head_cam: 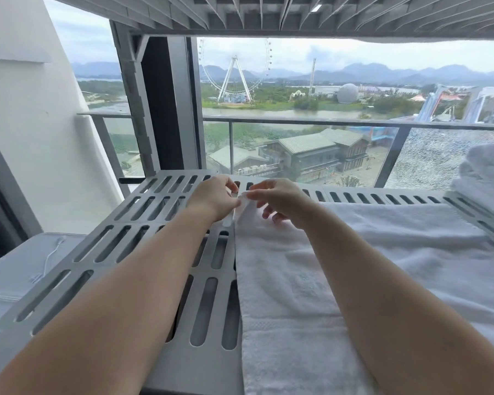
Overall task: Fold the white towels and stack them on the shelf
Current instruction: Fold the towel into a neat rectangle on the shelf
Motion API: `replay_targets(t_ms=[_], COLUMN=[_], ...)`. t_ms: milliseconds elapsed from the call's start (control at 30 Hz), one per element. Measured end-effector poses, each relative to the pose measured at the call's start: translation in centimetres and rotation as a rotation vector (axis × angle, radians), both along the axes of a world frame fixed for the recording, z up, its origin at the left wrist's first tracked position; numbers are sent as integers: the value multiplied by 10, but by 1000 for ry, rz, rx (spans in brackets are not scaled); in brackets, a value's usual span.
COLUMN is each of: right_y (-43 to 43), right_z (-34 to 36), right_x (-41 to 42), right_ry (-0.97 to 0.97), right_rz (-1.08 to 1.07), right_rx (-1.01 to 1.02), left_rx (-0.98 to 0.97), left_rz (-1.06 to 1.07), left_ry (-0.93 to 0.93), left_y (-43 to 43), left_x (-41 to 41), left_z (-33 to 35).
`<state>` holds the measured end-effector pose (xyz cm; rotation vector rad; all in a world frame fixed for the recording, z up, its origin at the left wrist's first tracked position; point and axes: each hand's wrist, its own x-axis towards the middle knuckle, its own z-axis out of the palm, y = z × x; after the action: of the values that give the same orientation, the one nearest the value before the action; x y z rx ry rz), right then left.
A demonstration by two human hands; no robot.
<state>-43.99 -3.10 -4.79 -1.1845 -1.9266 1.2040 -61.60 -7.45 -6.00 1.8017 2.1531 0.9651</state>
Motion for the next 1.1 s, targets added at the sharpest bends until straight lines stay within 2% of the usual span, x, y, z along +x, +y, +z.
replay_targets(t_ms=[167,267,333,433,600,833,1000,1100], right_y=[-2,-5,-10,-18,-29,-37,-41,-40], right_z=[-6,-12,-18,-22,-21,-25,-21,-23], right_x=[0,4,10,18,33,42,49,52], right_ry=[-57,-195,-297,-425,-577,-536,-275,-201], right_rz=[-41,-94,-64,30,161,56,-35,-81], right_rx=[223,419,500,528,489,676,682,663], left_rx=[147,221,190,118,109,176,138,115], left_rz=[-44,-126,-155,-157,-86,-136,-122,-101], left_ry=[-7,-46,-29,7,-22,156,286,306], left_y=[-6,-11,-12,-12,-5,0,5,6], left_x=[0,5,6,7,2,-1,5,4], left_z=[-6,-5,-5,-8,-11,-17,-16,-14])
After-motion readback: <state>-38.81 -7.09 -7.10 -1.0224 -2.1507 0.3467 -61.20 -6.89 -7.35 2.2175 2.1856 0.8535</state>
